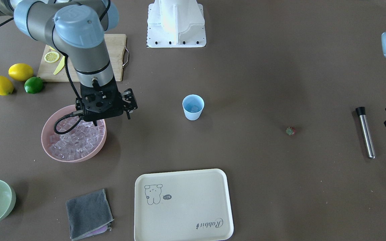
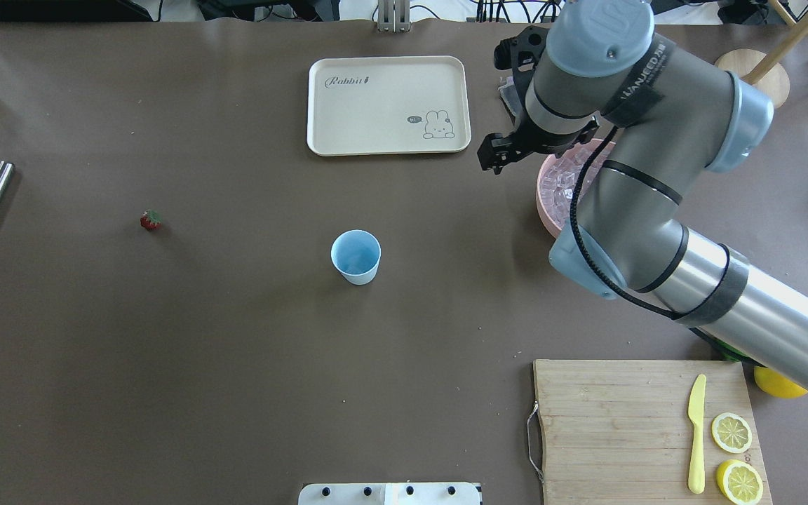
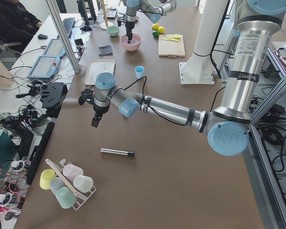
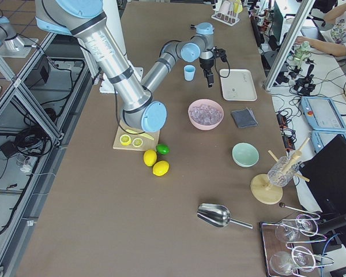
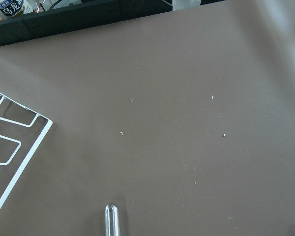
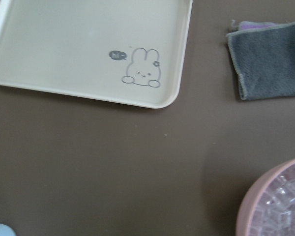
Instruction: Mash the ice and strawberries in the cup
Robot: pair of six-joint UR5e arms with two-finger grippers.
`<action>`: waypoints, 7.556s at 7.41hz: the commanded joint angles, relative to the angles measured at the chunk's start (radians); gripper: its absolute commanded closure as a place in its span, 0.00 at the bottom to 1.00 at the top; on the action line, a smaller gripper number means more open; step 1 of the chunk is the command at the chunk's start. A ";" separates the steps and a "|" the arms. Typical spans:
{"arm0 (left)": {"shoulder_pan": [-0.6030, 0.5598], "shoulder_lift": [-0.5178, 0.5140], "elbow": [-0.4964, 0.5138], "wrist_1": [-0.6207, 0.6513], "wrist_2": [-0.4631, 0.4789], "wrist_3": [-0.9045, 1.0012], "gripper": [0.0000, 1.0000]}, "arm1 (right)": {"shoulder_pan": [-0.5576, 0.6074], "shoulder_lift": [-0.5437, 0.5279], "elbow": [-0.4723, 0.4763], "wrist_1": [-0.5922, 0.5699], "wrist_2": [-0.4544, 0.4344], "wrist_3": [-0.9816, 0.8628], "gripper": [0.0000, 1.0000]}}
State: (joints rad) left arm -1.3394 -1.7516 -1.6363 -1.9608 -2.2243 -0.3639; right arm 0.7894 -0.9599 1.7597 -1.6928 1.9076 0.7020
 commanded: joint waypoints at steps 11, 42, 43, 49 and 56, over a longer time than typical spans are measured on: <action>0.034 0.014 0.022 -0.041 0.002 0.000 0.03 | -0.016 -0.189 -0.025 0.111 -0.177 -0.413 0.04; 0.045 0.004 0.110 -0.150 0.005 0.000 0.03 | -0.001 -0.226 -0.042 0.168 -0.160 -0.458 0.23; 0.045 0.003 0.116 -0.150 0.005 0.000 0.03 | -0.002 -0.227 -0.048 0.170 -0.159 -0.451 0.23; 0.045 0.004 0.150 -0.205 0.003 0.000 0.03 | -0.007 -0.221 -0.078 0.173 -0.125 -0.411 0.26; 0.045 0.004 0.151 -0.205 0.005 0.000 0.03 | -0.022 -0.224 -0.080 0.174 -0.128 -0.406 0.45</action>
State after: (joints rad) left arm -1.2947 -1.7472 -1.4841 -2.1660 -2.2198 -0.3636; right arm 0.7671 -1.1873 1.6807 -1.5199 1.7786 0.2985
